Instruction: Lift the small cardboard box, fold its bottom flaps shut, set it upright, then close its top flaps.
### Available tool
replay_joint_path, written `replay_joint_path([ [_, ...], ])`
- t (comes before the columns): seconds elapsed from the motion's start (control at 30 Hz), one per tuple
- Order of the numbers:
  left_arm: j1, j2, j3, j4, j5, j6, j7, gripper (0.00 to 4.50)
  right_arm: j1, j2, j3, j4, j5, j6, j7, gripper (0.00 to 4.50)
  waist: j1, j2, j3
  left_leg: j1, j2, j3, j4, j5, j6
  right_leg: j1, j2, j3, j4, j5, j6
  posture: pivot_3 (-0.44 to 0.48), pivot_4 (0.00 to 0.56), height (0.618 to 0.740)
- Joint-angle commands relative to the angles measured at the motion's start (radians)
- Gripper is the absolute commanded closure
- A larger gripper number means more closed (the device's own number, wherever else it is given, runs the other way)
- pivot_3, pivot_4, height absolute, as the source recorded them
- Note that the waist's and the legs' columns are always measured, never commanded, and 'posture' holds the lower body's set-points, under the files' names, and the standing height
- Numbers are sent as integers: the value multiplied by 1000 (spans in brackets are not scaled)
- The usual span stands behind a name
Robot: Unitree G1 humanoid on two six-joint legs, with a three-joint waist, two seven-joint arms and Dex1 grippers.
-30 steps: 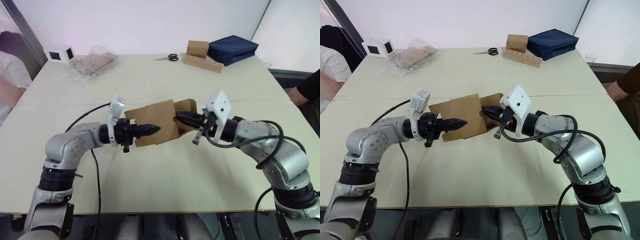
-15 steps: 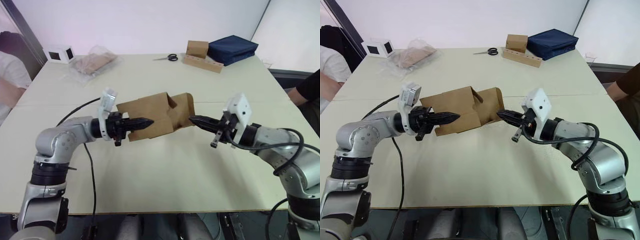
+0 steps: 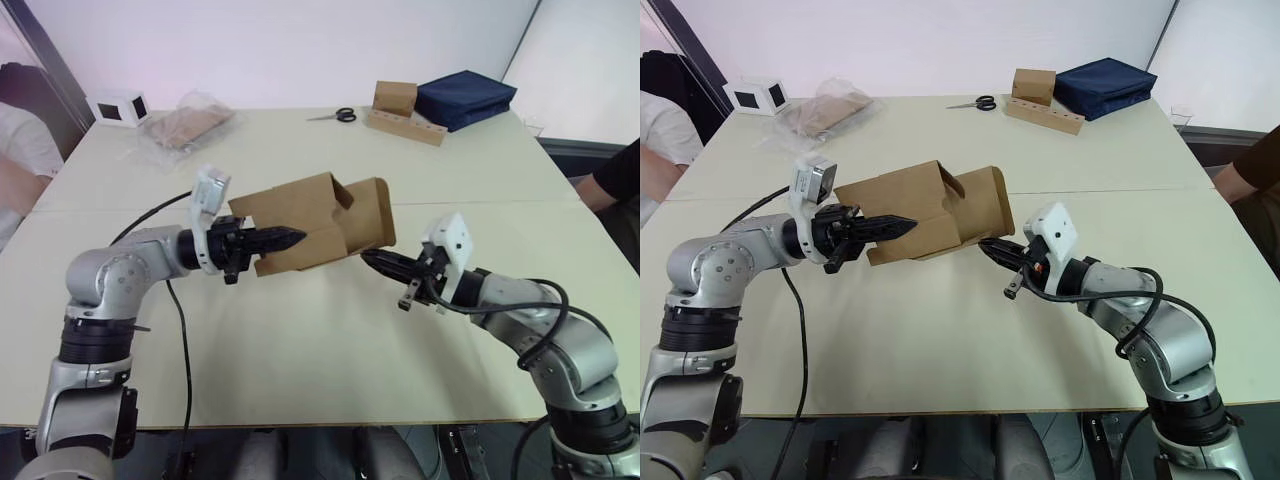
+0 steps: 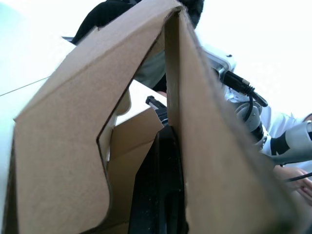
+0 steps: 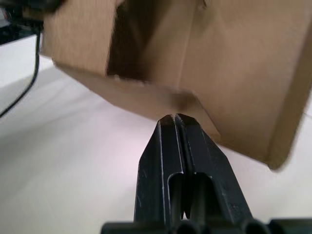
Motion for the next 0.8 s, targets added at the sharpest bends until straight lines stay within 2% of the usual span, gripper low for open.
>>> replay_joint_path([
  [0.03, -8, -1, -2, -37, -24, 7, -13, 4469, -35, 18, 14, -20, 6, -16, 3, 4500, 0, 0, 0, 0, 0, 0, 0, 0, 0, 0, 0, 0, 0, 0, 0, 0, 150, 740],
  [0.43, -36, -10, -39, -7, -1, -6, -42, 4469, -70, 29, 95, -30, -1, -16, 37, 4500, 0, 0, 0, 0, 0, 0, 0, 0, 0, 0, 0, 0, 0, 0, 0, 0, 150, 740],
  [0.8, -60, 4, -29, 50, 39, -36, -62, 4469, 20, -67, -42, -69, 42, 21, 43, 4500, 1, 0, 0, 0, 0, 0, 0, 0, 0, 0, 0, 0, 0, 0, 0, 0, 150, 740],
])
